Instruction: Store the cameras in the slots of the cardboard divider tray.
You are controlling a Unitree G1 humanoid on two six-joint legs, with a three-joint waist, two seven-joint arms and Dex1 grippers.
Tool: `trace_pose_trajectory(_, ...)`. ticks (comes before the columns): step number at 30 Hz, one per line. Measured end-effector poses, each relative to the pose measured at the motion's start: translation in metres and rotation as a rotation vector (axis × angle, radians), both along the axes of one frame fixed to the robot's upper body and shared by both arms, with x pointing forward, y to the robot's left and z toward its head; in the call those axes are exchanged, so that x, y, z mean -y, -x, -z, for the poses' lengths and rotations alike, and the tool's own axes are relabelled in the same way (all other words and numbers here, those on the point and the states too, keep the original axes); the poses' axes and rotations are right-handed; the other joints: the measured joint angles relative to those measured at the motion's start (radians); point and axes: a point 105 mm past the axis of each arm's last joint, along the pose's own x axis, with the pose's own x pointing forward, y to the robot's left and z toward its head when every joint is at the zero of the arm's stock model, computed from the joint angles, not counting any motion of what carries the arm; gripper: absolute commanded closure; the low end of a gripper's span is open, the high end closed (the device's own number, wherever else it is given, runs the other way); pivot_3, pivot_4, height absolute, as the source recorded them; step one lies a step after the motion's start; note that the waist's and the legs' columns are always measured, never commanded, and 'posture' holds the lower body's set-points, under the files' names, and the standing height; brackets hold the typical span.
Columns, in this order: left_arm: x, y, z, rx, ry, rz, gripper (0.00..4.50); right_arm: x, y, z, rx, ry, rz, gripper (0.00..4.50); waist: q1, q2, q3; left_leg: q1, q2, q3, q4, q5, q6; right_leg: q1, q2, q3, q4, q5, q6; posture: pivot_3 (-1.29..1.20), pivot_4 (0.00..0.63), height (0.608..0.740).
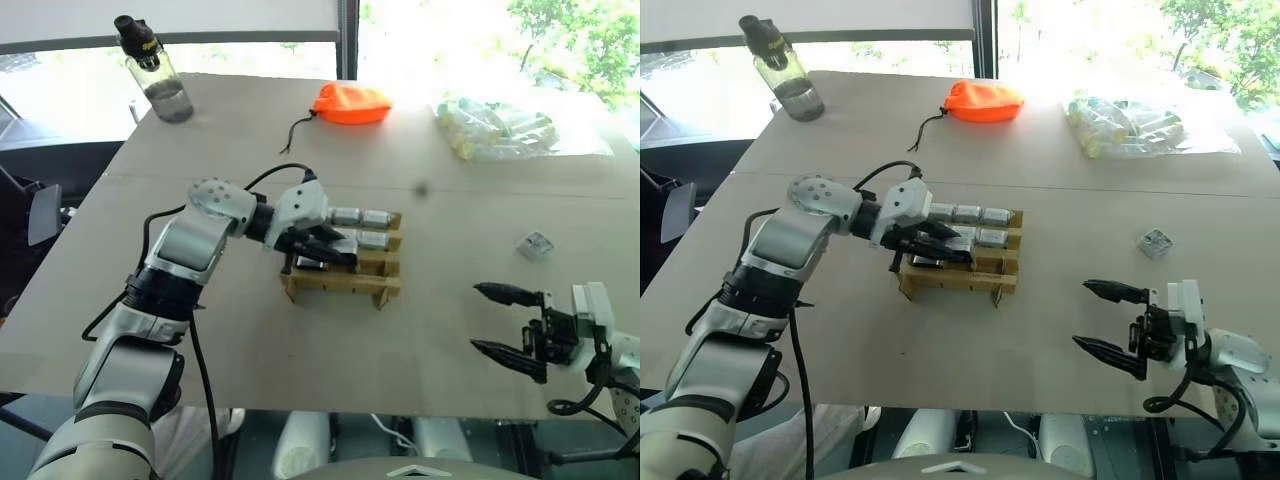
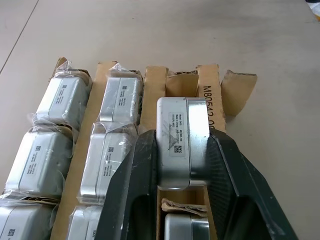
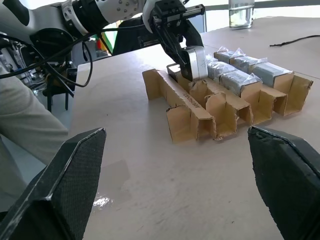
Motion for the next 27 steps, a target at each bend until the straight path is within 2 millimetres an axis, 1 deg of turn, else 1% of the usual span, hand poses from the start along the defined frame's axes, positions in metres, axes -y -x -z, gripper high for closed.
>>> trace_pose_trajectory(3, -0.006, 0.004, 0.008, -0.028, -0.032, 0.003, 3.77, 0.000, 0.000, 0.000, 0.000, -0.001, 0.004, 0.00, 0.000, 0.000, 0.000, 0.000, 0.000, 0.000, 0.000, 0.000, 0.000, 0.000, 0.000, 0.000, 0.000, 0.000, 0.000, 0.00, 0.150, 0.726)
trace_pose_trajectory(8, -0.006, 0.005, 0.009, 0.010, -0.062, 0.036, 3.77, 0.000, -0.003, 0.000, -0.002, -0.012, 0.026, 0.00, 0.000, 0.000, 0.000, 0.000, 0.000, 0.000, 0.000, 0.000, 0.000, 0.000, 0.000, 0.000, 0.000, 0.000, 0.000, 0.00, 0.150, 0.726)
trace_pose_trajectory(11, -0.005, 0.001, 0.011, 0.047, -0.079, 0.043, 3.77, -0.001, -0.004, 0.000, 0.000, -0.008, 0.031, 0.00, 0.000, 0.001, -0.001, 0.002, 0.000, 0.000, 0.000, 0.000, 0.000, 0.001, 0.000, 0.000, 0.000, 0.000, 0.000, 0.00, 0.150, 0.726)
trace_pose_trajectory(14, -0.006, -0.004, 0.024, 0.021, -0.101, 0.022, 3.77, -0.001, -0.005, 0.001, 0.000, -0.007, 0.036, 0.00, 0.000, 0.001, -0.001, 0.002, 0.000, 0.000, 0.000, 0.000, 0.000, 0.001, 0.000, 0.000, 0.001, 0.000, 0.000, 0.00, 0.150, 0.726)
trace_pose_trajectory(18, -0.006, -0.005, 0.025, 0.014, -0.098, 0.026, 3.77, -0.001, -0.007, 0.000, 0.004, -0.004, 0.046, 0.00, -0.002, 0.001, -0.001, 0.002, 0.000, 0.001, 0.000, 0.000, 0.000, 0.001, 0.000, 0.001, 0.000, 0.000, 0.000, 0.00, 0.150, 0.726)
trace_pose_trajectory(20, -0.005, -0.005, 0.025, 0.009, -0.093, 0.031, 2.76, -0.001, -0.008, -0.001, 0.007, -0.005, 0.053, 0.00, -0.001, 0.001, -0.001, 0.002, 0.000, 0.001, 0.000, 0.000, 0.000, 0.001, 0.000, 0.000, 0.000, 0.000, 0.000, 0.00, 0.150, 0.726)
trace_pose_trajectory(23, -0.004, -0.003, 0.025, -0.028, -0.081, 0.033, 1.71, -0.002, -0.009, -0.002, 0.006, -0.005, 0.056, 0.00, -0.001, 0.001, -0.001, 0.002, 0.000, 0.000, 0.000, 0.000, 0.000, 0.001, 0.000, 0.000, 0.000, 0.000, 0.000, 0.00, 0.150, 0.726)
trace_pose_trajectory(24, -0.004, -0.002, 0.025, -0.039, -0.077, 0.036, 1.26, -0.002, -0.009, -0.001, 0.005, -0.004, 0.057, 0.00, -0.001, 0.001, -0.001, 0.002, 0.000, 0.000, 0.000, 0.000, 0.000, 0.001, 0.000, 0.000, 0.000, 0.000, 0.000, 0.00, 0.150, 0.726)
trace_pose_trajectory(25, -0.004, -0.002, 0.025, -0.042, -0.077, 0.036, 1.11, -0.002, -0.009, -0.001, 0.005, -0.004, 0.058, 0.00, -0.001, 0.001, -0.001, 0.002, 0.000, 0.000, 0.000, 0.000, 0.000, 0.001, 0.000, 0.000, 0.000, 0.000, 0.000, 0.00, 0.150, 0.726)
trace_pose_trajectory(26, -0.002, -0.001, 0.024, -0.054, -0.065, 0.038, 0.57, -0.001, -0.009, -0.001, 0.004, -0.001, 0.061, 0.00, -0.001, 0.001, -0.001, 0.001, 0.000, 0.000, 0.000, 0.000, 0.000, 0.001, 0.000, 0.000, 0.000, 0.000, 0.000, 0.00, 0.150, 0.726)
trace_pose_trajectory(27, -0.001, 0.000, 0.023, -0.055, -0.055, 0.042, 0.49, -0.001, -0.009, -0.001, 0.004, 0.002, 0.062, 0.00, -0.001, 0.001, -0.001, 0.001, 0.000, 0.000, 0.000, 0.000, 0.000, 0.001, 0.000, 0.000, 0.000, 0.000, 0.000, 0.00, 0.150, 0.726)
